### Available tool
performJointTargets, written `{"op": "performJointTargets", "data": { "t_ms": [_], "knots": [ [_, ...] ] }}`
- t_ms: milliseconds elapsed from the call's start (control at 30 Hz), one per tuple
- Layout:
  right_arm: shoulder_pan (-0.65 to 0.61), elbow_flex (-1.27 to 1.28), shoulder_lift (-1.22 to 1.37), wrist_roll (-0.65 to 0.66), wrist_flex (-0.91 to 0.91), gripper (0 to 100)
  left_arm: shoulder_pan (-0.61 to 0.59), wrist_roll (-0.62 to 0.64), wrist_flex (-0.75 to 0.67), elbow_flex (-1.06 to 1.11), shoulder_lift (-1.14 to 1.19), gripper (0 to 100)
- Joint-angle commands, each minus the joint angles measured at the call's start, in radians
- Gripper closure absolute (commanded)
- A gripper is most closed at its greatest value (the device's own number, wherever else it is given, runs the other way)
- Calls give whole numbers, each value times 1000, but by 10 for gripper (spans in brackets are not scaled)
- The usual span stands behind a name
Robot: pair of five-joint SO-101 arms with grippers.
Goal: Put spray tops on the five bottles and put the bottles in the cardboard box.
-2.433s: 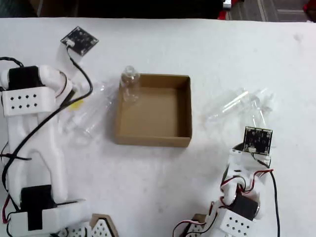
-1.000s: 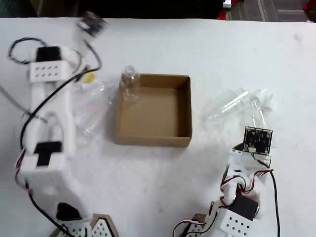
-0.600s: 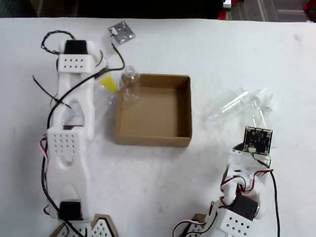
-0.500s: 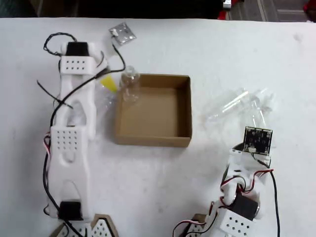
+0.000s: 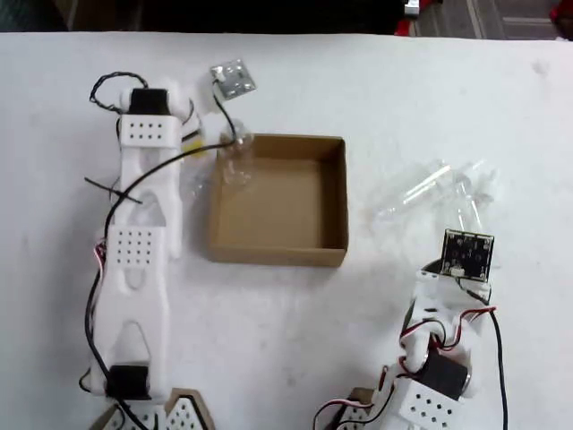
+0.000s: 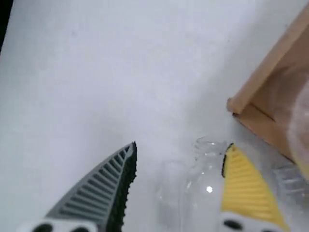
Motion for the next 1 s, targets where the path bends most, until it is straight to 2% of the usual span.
{"op": "performJointTargets", "data": {
  "t_ms": [0,100,467,967],
  "knots": [
    [-12,8,-2,3,4,856,19,-5,107,-101,-54,736],
    [-12,8,-2,3,2,856,18,-5,114,-129,-104,736],
    [-12,8,-2,3,2,856,30,-8,-60,104,-111,736],
    [-12,8,-2,3,4,857,47,-12,-63,121,-73,740]
  ]
}}
